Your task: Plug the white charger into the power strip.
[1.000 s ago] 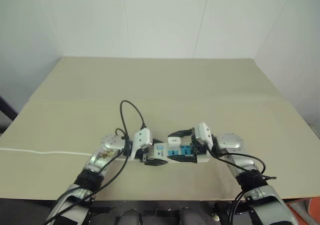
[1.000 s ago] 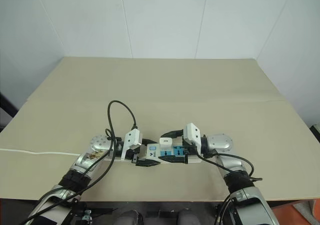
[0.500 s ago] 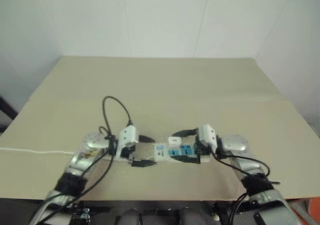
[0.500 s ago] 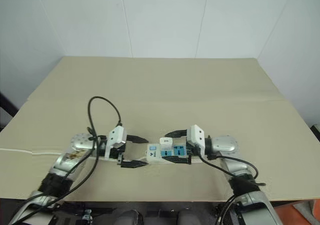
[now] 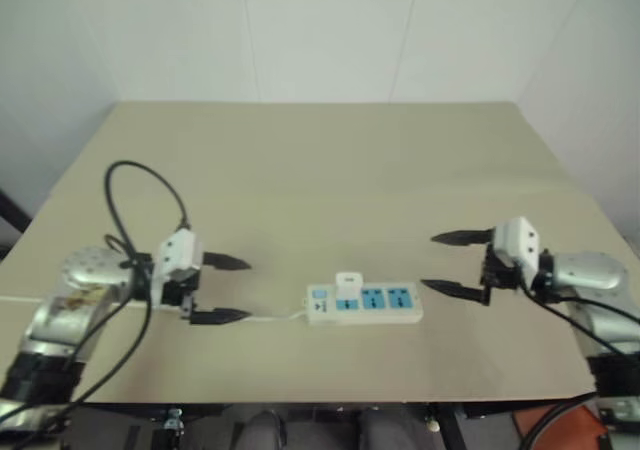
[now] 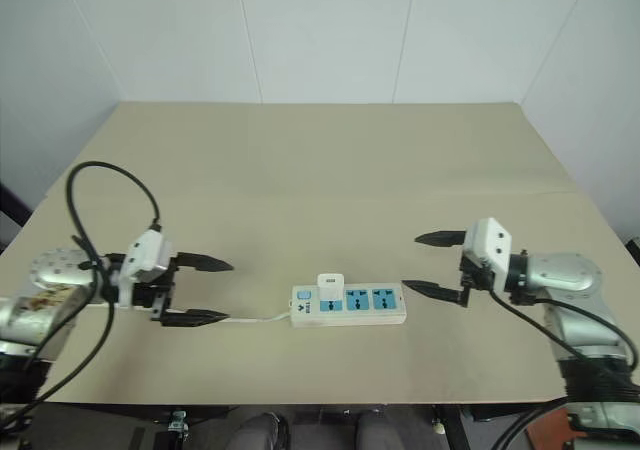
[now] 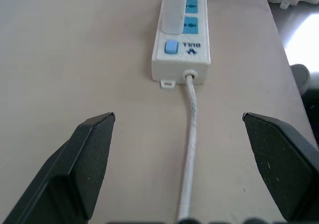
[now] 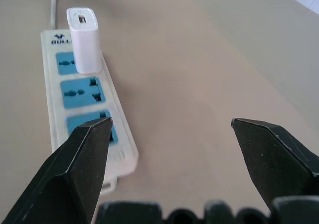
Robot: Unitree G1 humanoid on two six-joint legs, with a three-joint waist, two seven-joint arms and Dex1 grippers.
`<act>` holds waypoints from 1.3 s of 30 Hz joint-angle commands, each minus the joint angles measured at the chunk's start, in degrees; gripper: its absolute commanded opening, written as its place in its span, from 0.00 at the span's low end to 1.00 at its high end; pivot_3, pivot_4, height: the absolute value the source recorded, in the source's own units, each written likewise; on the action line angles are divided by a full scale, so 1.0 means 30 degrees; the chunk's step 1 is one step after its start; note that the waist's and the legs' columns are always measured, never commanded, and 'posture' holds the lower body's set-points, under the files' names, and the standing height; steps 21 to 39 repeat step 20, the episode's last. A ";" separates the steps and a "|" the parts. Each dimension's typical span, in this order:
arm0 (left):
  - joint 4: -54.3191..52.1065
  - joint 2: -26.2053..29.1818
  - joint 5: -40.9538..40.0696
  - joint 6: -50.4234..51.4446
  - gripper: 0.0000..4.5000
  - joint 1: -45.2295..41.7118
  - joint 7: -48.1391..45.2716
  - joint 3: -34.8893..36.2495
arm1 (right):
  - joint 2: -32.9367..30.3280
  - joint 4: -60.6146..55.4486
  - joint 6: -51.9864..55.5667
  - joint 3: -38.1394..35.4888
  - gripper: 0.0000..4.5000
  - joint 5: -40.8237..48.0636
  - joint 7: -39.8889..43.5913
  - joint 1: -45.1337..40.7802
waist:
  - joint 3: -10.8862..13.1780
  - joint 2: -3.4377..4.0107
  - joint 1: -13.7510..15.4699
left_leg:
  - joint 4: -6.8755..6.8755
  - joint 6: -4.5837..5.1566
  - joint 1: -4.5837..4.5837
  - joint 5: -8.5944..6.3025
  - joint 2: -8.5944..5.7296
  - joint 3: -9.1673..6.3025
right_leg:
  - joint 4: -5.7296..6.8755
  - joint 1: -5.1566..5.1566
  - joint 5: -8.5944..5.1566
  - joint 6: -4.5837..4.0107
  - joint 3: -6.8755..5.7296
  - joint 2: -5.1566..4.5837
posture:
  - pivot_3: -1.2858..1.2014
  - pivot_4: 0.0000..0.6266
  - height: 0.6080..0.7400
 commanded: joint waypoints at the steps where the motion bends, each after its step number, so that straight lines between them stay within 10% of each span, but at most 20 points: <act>1: -0.0744 0.1090 -0.0926 0.0427 0.99 0.0472 -0.0740 0.1302 | -0.1660 -0.0997 0.1835 -0.0851 1.00 0.0714 0.0779 0.0285 | 0.0061 0.0001 -0.0011 | 0.0001 0.0000 0.0000 0.0000 0.0000 0.0001 | 0.0002 0.0001 0.0000 0.0000 -0.0001 -0.0001 | 0.52 0.24 1.00; 39: -0.2467 0.1264 -0.1607 0.1672 0.99 0.1503 0.0705 0.2101 | -0.2430 -0.3198 0.2331 -0.1564 1.00 -0.0252 -0.0970 0.1989 | 0.0120 -0.0005 -0.0126 | 0.0009 0.0000 -0.0007 0.0000 0.0014 0.0009 | 0.0023 -0.0014 -0.0003 0.0003 0.0001 0.0013 | 0.52 0.24 1.00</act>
